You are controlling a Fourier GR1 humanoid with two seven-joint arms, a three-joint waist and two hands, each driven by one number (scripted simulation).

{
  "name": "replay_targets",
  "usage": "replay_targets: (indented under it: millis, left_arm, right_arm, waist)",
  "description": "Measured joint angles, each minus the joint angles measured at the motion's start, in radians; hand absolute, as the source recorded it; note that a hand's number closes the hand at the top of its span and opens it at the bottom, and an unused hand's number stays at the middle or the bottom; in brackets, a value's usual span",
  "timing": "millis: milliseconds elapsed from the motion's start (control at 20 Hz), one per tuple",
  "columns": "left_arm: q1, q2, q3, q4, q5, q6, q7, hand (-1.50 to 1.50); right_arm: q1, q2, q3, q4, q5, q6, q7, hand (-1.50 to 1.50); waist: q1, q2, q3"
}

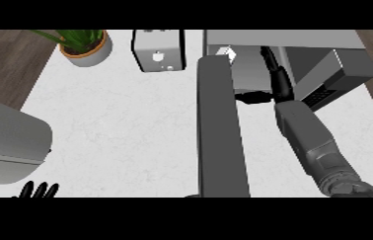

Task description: Pick up the milk, place it into the microwave and close the microwave

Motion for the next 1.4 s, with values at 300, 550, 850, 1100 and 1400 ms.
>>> replay_targets:
  millis: [300,550,850,1100,1400]
  left_arm:
    - [-0.046,-0.010,-0.086,0.000,-0.073,0.043,0.035,-1.50]
    - [-0.116,-0.013,-0.187,0.025,-0.130,0.111,0.082,-1.50]
    - [-0.196,-0.008,-0.250,0.046,-0.168,0.131,0.185,1.50]
    - [-0.297,-0.010,-0.307,0.113,-0.219,0.165,0.244,1.50]
    - [-0.462,-0.013,-0.354,0.233,-0.298,0.224,0.290,1.50]
  right_arm:
    - [0.111,0.025,0.019,-0.057,-0.015,0.075,-0.052,-1.50]
    - [0.213,0.050,0.045,-0.146,-0.031,0.135,-0.052,-1.50]
    - [0.387,0.066,0.079,-0.293,-0.060,0.237,-0.062,-1.50]
    - [0.565,0.079,0.120,-0.487,-0.081,0.291,-0.057,-1.50]
    - [0.785,0.045,0.138,-0.777,-0.126,0.354,0.009,-1.50]
  waist:
    - [-0.031,-0.011,-0.002]
    - [-0.053,-0.019,-0.003]
    - [-0.073,-0.025,-0.004]
    - [-0.085,-0.026,-0.005]
    - [-0.084,-0.022,-0.005]
